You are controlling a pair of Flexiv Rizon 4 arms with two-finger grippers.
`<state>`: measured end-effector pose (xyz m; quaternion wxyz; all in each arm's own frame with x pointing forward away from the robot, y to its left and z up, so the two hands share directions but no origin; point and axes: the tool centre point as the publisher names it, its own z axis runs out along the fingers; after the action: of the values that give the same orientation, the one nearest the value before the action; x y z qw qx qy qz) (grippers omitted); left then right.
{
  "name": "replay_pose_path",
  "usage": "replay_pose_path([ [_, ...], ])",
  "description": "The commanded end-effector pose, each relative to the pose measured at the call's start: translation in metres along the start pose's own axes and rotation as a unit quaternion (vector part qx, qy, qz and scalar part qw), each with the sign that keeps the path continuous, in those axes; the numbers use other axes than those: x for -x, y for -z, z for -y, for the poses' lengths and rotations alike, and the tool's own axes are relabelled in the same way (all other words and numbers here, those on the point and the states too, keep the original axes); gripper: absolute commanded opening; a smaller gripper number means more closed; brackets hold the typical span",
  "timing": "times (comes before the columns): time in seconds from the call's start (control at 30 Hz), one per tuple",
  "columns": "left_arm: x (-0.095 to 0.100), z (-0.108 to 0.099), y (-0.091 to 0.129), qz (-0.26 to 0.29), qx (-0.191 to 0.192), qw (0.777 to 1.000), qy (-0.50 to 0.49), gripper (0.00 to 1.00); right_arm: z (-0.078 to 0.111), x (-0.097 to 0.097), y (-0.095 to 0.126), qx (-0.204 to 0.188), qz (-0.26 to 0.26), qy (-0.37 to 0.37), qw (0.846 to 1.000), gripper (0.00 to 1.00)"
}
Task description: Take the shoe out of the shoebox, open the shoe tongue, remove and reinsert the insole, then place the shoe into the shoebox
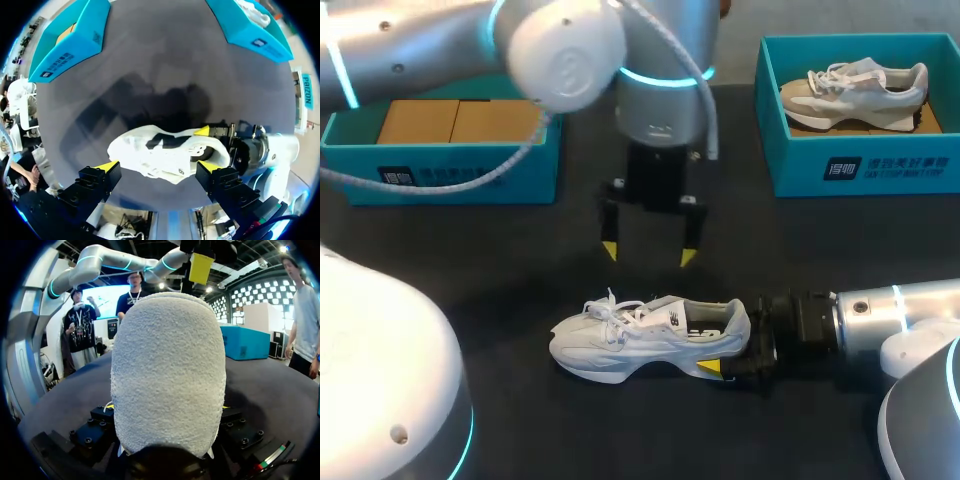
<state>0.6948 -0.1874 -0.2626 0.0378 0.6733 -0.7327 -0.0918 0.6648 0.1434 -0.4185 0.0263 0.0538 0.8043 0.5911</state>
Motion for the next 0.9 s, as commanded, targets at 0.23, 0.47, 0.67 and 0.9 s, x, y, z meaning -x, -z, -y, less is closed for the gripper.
replay_pose_path([
  [0.23, -0.031, -0.004, -0.022, 0.070, 0.015, 0.997, -0.014, 1.00, -0.001, 0.000, -0.001, -0.001, 0.001, 0.000, 1.000, 0.00],
  [0.47, -0.038, -0.008, -0.037, 0.104, 0.030, 0.994, -0.021, 1.00, -0.001, 0.000, -0.001, -0.001, 0.001, 0.000, 1.000, 0.00],
  [0.67, -0.039, -0.011, -0.053, 0.134, 0.042, 0.990, -0.021, 1.00, -0.001, 0.000, -0.001, -0.001, 0.001, 0.000, 1.000, 0.00],
  [0.9, -0.038, -0.017, -0.067, 0.160, 0.051, 0.986, -0.020, 1.00, -0.001, 0.000, -0.001, -0.001, 0.001, 0.000, 1.000, 0.00],
])
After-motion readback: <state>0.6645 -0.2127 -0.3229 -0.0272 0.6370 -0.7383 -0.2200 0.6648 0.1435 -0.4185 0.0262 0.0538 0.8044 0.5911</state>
